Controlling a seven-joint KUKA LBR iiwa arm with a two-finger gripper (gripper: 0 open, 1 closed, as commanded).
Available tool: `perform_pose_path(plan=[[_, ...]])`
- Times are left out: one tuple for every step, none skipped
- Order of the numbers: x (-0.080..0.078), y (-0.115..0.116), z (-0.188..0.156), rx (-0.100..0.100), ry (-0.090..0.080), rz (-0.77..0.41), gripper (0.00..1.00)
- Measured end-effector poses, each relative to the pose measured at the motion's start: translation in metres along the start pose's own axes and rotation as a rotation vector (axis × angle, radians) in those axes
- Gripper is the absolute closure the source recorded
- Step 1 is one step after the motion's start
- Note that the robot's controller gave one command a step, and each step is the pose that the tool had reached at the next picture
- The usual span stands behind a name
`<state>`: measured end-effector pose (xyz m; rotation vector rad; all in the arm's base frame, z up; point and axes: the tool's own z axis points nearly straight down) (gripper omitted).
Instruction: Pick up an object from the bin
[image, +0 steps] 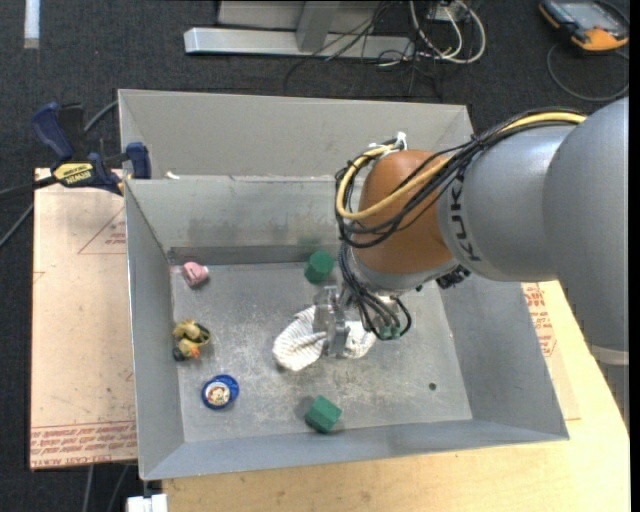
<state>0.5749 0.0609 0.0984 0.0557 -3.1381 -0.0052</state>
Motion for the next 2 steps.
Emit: perform_pose_path(plan=[[-0.001,0.0,-0.018,0.0,-0.003,0.0,1.0],[-0.001,0.0,-0.035,0.0,-0.005,0.0,1.0]])
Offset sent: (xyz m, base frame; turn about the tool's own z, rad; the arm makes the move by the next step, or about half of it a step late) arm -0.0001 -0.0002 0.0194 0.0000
